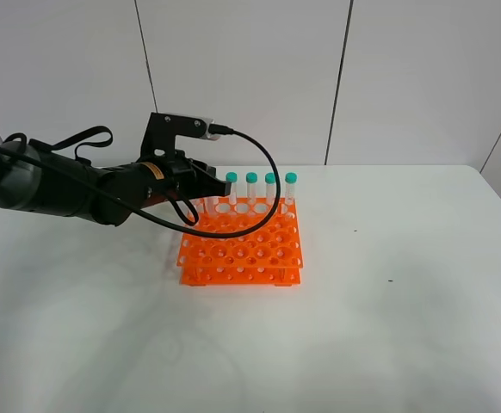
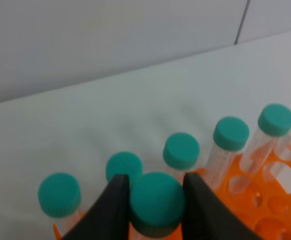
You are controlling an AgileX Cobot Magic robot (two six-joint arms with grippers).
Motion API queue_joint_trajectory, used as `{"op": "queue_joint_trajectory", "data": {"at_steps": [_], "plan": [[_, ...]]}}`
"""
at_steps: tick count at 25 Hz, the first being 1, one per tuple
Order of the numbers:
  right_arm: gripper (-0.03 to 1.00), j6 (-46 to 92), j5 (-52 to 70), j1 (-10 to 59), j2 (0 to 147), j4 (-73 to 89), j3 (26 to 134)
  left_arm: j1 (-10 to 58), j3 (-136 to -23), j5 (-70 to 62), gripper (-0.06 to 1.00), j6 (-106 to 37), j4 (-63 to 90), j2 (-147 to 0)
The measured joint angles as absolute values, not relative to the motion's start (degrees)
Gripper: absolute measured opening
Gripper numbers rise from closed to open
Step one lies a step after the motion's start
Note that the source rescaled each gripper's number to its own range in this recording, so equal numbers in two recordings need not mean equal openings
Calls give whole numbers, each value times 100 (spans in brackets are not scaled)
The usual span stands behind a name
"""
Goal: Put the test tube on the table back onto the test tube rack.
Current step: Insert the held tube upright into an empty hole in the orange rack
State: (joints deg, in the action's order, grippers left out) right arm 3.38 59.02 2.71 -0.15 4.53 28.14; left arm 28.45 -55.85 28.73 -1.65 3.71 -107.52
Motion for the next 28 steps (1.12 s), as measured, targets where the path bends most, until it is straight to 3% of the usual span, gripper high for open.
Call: {"op": "queue_joint_trajectory", "data": {"at_steps": [28], "plan": [[100, 338, 5902, 271, -15, 453, 2814, 2845, -5859, 2505, 0, -252, 360, -10846]]}}
